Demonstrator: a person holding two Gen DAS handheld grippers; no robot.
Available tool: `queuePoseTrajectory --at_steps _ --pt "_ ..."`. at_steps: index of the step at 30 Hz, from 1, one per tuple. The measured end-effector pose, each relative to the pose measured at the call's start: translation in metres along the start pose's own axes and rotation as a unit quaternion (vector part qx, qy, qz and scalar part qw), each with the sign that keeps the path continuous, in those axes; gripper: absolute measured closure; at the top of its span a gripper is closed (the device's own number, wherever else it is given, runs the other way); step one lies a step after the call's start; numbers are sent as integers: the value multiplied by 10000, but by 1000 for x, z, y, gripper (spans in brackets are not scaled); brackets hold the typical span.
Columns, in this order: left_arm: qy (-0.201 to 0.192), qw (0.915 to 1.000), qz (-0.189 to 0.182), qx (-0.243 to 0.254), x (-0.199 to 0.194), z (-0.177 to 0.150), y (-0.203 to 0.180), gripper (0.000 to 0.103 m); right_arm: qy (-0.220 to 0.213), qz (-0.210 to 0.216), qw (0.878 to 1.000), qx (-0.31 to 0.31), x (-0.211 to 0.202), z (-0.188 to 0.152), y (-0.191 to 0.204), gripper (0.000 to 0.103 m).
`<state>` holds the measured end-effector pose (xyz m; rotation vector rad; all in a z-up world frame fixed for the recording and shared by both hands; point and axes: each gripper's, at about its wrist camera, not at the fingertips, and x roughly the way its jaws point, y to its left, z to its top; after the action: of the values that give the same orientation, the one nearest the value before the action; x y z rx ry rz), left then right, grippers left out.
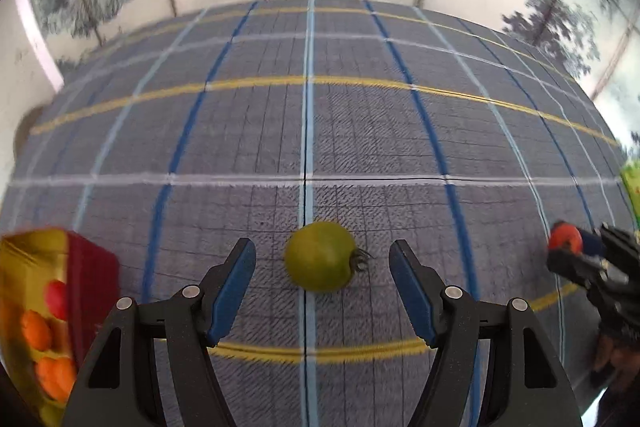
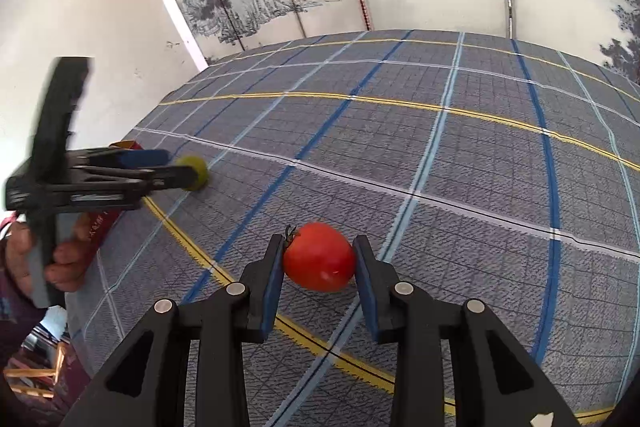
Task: Organize fruits
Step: 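Reach the right gripper to the red tomato and close on it, then grasp the green fruit with the left gripper while the right gripper holds the tomato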
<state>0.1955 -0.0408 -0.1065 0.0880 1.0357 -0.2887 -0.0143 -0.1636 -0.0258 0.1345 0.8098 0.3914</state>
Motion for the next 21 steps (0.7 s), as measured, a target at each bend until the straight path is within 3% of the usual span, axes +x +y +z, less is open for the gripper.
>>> queuePoseTrajectory --at_steps 2,5,11,13,21 --pt "60 9998 12 -210 8 -2 5 36 1 63 10000 36 1 1 -1 71" --pt "-181 9997 -59 -130 7 -4 2 66 -15 136 9998 137 1 1 -5 71" --pt "-249 9993 -174 -230 -15 -21 -4 67 39 108 9996 260 3 1 -8 70" --pt "-418 9990 93 -125 -36 -32 -9 67 63 61 9996 281 4 0 -9 70" --pt "-814 9962 245 -212 -110 -64 -3 66 228 -164 9993 235 11 2 -6 71"
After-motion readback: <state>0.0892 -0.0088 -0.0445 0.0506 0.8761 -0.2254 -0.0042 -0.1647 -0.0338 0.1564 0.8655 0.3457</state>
